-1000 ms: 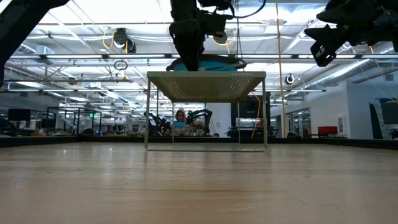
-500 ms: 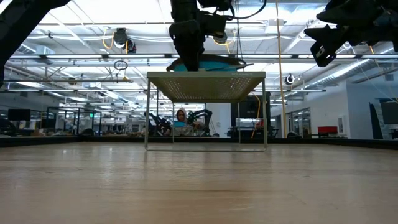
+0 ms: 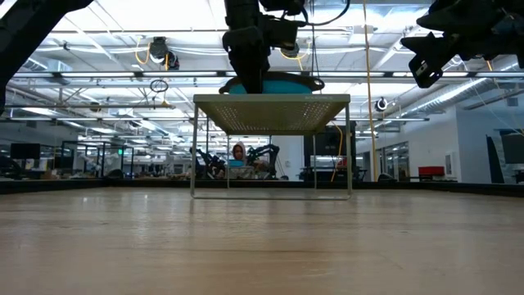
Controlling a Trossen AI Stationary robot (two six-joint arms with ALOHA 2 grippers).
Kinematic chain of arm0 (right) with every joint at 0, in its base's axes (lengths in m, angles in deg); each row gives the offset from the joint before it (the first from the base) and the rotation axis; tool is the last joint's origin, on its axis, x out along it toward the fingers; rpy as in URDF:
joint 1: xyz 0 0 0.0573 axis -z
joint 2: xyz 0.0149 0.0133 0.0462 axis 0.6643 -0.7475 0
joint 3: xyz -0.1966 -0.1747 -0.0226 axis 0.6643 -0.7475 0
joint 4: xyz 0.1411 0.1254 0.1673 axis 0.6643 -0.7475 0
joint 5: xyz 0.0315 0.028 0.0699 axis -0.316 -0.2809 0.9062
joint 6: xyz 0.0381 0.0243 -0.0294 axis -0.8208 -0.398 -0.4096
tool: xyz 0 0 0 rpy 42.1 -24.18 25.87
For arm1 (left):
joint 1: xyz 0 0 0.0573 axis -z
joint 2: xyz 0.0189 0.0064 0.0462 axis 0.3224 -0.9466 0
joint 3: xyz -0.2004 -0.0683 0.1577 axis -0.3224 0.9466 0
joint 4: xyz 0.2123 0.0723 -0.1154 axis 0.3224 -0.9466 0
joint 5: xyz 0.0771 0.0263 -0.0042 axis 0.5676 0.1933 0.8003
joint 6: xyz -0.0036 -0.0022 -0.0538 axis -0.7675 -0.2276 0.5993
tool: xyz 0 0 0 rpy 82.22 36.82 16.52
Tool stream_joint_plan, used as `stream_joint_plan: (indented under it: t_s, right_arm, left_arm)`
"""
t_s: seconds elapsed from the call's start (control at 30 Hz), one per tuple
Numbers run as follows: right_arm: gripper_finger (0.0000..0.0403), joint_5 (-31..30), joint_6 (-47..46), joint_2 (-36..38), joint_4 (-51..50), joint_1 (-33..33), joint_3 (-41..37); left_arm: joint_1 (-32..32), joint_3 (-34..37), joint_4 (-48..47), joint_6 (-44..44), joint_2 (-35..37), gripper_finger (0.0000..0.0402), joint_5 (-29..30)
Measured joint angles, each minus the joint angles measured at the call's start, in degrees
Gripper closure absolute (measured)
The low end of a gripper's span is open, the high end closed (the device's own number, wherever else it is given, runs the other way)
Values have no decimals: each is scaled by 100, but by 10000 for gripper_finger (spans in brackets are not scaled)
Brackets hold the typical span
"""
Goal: Pick & Place Fruit
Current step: Put the yellow knife on the shelf
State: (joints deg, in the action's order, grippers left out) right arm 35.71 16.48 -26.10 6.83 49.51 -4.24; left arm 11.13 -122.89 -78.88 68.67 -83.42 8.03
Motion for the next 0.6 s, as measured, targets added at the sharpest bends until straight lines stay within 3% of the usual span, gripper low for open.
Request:
stream_joint_plan:
  t_s: [0.6]
  right_arm:
    - [264,0,0,0,0,0,0]
  left_arm:
    - [-13,2,-17,372,-7,282,-20]
